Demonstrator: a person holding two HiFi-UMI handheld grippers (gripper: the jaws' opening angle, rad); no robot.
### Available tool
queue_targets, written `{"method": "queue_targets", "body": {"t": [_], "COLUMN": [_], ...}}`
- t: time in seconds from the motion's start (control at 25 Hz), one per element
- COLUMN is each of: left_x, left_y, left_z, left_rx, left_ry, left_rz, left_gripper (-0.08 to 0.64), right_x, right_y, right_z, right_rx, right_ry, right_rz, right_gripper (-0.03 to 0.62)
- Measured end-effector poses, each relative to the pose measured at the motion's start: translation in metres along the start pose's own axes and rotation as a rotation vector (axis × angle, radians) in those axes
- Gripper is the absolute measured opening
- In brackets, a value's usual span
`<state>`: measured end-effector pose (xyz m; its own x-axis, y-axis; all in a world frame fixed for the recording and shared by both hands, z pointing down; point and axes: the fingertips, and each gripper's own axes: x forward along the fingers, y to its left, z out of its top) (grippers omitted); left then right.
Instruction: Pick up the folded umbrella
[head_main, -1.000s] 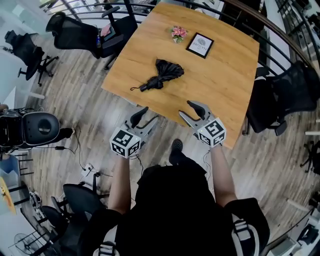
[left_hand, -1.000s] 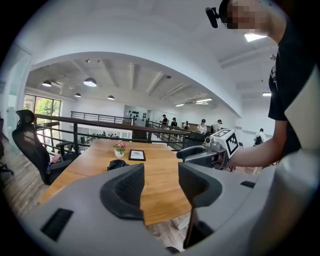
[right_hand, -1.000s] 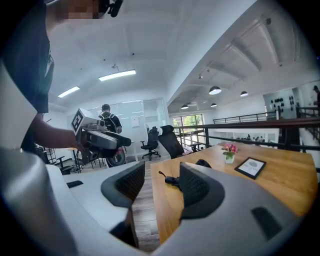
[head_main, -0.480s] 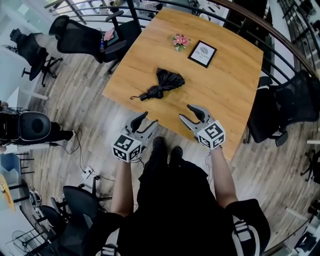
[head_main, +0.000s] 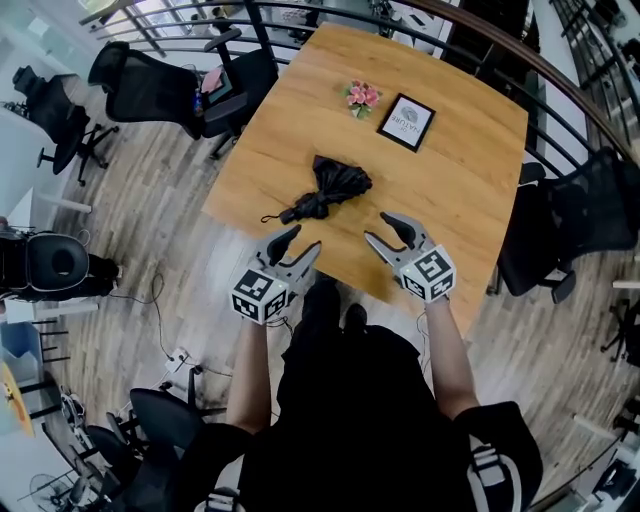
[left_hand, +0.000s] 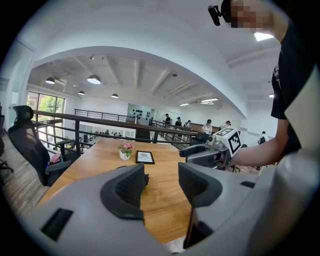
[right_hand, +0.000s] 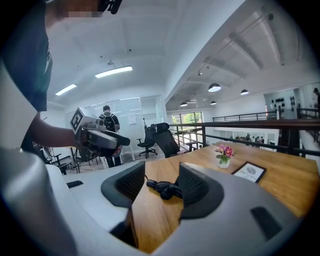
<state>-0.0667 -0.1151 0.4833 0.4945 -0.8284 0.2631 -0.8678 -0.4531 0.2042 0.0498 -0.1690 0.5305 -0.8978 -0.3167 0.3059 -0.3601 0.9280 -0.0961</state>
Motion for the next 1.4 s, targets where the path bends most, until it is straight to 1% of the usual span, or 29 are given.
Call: {"method": "queue_targets", "body": {"t": [0.24, 0.36, 0.44, 0.56, 0.68, 0.84, 1.12, 1.28, 1.4], "left_x": [0.021, 0.027, 0.031, 0.041, 0.054, 0.071, 0.095, 0.104, 0.111], "left_y": [0.033, 0.053, 0.064, 0.075, 0.079, 0.085, 0.087, 0.090, 0.098], "left_z": [0.006, 0.008, 0.006, -0.001, -0.010, -0.015, -0.030, -0.034, -0.044], "left_rx": [-0.014, -0.025, -0.034, -0.049, -0.047, -0.043, -0.019, -0.033, -0.021], "left_ry": [0.008, 0.012, 0.021, 0.043, 0.082, 0.112, 0.176, 0.180, 0.208], "left_rz": [-0.023, -0.028, -0.036, -0.053, -0.083, -0.129, -0.201, -0.228, -0.234], "left_gripper": [0.227, 0.227, 0.227, 0.227, 0.227, 0.227, 0.227, 0.227, 0.227], "right_x": [0.029, 0.043, 0.052, 0.063, 0.068, 0.073, 0.083, 0.088, 0.090], "right_y": [-0.023, -0.035, -0.039, -0.044, -0.049, -0.057, -0.063, -0.065, -0.069], "right_z": [0.003, 0.013, 0.018, 0.014, 0.005, -0.006, -0.008, -0.013, -0.024], "right_rx": [0.003, 0.000, 0.004, 0.012, 0.028, 0.063, 0.094, 0.104, 0.121], "right_ry": [0.030, 0.034, 0.037, 0.050, 0.071, 0.090, 0.085, 0.087, 0.098], "right_rz": [-0.022, -0.038, -0.045, -0.050, -0.061, -0.088, -0.122, -0.133, -0.147], "right_gripper": [0.215, 0.218, 0.218, 0.218, 0.218, 0.218, 0.218, 0.218, 0.218]}}
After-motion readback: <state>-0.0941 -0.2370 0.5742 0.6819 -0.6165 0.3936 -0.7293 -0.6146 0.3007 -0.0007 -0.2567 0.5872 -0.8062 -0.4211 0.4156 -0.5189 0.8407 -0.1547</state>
